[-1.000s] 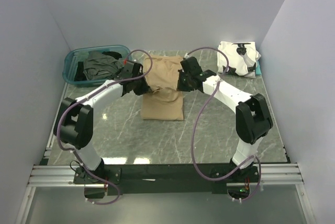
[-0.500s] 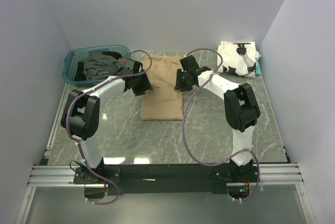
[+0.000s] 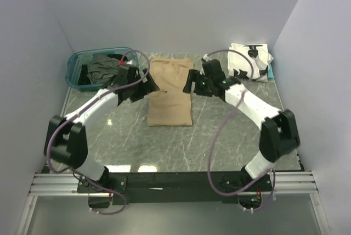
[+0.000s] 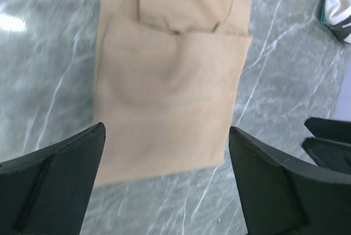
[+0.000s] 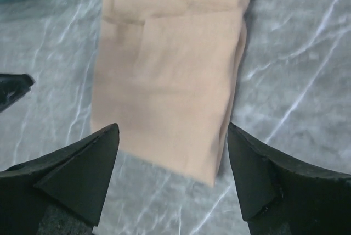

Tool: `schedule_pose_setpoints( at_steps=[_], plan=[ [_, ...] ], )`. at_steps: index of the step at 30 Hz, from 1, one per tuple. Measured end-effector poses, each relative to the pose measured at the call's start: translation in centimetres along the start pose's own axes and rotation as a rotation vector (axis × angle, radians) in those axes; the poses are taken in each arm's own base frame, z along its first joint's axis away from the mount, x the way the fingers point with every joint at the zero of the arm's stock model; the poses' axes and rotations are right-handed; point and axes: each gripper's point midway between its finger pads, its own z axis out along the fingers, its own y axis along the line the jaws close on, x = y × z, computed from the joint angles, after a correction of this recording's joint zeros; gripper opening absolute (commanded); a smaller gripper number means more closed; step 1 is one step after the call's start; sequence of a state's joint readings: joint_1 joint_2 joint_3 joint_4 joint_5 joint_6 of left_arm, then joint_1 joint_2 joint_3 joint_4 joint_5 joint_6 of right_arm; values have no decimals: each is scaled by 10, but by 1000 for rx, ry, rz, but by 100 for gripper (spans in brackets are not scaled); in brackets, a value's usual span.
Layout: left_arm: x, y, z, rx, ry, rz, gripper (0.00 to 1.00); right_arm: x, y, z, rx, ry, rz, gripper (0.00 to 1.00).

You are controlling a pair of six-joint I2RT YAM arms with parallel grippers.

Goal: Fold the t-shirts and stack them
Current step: Fold the tshirt

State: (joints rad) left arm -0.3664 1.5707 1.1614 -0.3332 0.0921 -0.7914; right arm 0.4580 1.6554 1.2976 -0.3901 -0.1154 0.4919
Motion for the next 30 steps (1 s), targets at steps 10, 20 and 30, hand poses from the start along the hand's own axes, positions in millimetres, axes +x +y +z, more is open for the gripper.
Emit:
schedule_pose_setpoints(
  at_steps=[10, 20, 30],
  plan=[
    [68, 54, -40, -23, 32, -20, 100, 103, -37, -32, -46, 80, 97, 87],
    [97, 83, -27, -48, 51, -33, 99, 117, -39, -23, -72, 81, 149, 82],
    [114, 88, 3, -55, 117, -17, 91, 139, -47, 6, -35, 164, 180, 71]
  ],
)
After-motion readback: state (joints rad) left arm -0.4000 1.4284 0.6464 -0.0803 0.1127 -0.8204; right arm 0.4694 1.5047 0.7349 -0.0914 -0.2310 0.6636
